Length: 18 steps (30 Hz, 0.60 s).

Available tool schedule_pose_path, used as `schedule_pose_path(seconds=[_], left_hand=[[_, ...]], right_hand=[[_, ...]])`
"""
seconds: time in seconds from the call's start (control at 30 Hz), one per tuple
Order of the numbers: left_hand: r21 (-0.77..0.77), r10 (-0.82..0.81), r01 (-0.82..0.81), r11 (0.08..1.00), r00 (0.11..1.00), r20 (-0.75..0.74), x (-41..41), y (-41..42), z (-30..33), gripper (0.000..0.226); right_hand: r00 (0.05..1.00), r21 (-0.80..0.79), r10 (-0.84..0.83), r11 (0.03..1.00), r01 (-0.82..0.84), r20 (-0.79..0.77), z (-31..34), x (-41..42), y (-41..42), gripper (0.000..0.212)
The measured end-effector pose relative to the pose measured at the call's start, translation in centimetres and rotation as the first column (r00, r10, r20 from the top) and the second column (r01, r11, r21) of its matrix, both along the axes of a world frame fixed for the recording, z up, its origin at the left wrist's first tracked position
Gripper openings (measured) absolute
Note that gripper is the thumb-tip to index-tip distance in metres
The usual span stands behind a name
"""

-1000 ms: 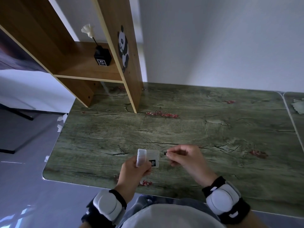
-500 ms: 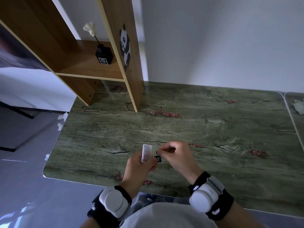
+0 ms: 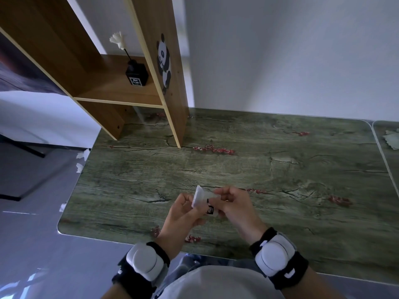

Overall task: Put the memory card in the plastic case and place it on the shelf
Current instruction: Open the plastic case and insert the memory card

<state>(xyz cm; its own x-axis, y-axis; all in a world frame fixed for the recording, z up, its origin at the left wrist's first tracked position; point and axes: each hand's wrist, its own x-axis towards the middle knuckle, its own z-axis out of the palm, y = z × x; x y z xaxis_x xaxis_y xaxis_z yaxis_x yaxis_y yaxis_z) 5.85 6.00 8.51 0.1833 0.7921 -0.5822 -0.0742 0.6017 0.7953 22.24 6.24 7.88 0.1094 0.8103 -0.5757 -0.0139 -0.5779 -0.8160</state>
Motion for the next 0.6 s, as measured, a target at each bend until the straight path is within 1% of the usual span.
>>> schedule_pose_path(seconds=[0.07, 0.1, 0.23, 0.27, 0.37, 0.47, 0.53, 0.6], left_hand=[[-0.012, 0.004, -0.003, 1.0, 0.998, 0.065, 0.0, 0.0, 0.2, 0.021], [-0.01, -0.003, 0.003, 1.0, 0.999, 0.055, 0.0, 0.0, 0.3, 0.02], [0.05, -0.059, 0.066, 0.997, 0.991, -0.121, 0.3, 0.1, 0.2, 0.014], [0.063, -0.074, 0.085, 0.994, 0.984, -0.164, 0.3, 0.2, 0.2, 0.012], [0.088, -0.098, 0.124, 0.988, 0.961, -0.257, 0.3, 0.3, -0.2, 0.011], [0.101, -0.088, 0.126, 0.987, 0.944, -0.317, 0.5, 0.2, -0.3, 0.015], [0.114, -0.077, 0.122, 0.986, 0.938, -0.338, 0.6, 0.2, -0.3, 0.023], [0.125, -0.09, 0.143, 0.982, 0.93, -0.356, 0.5, 0.3, -0.4, 0.033]], right_hand=[[0.999, -0.009, -0.013, 1.0, 0.013, -0.031, 0.1, -0.1, 0.0, 0.021], [0.998, -0.005, -0.018, 1.0, 0.018, -0.053, 0.1, -0.1, 0.0, 0.021], [0.987, 0.051, -0.008, 0.999, 0.017, -0.159, 0.6, -0.3, -0.1, 0.008], [0.981, 0.061, 0.003, 0.998, 0.009, -0.193, 0.7, -0.2, -0.1, 0.01], [0.961, 0.042, 0.024, 0.999, -0.013, -0.276, 1.2, -0.2, -0.3, 0.023], [0.95, 0.008, 0.023, 1.0, -0.021, -0.31, 1.5, -0.2, -0.3, 0.027], [0.946, -0.006, 0.025, 1.0, -0.029, -0.322, 1.6, -0.2, -0.3, 0.029], [0.95, 0.018, 0.059, 0.998, -0.056, -0.306, 1.6, -0.3, -0.2, 0.028]])
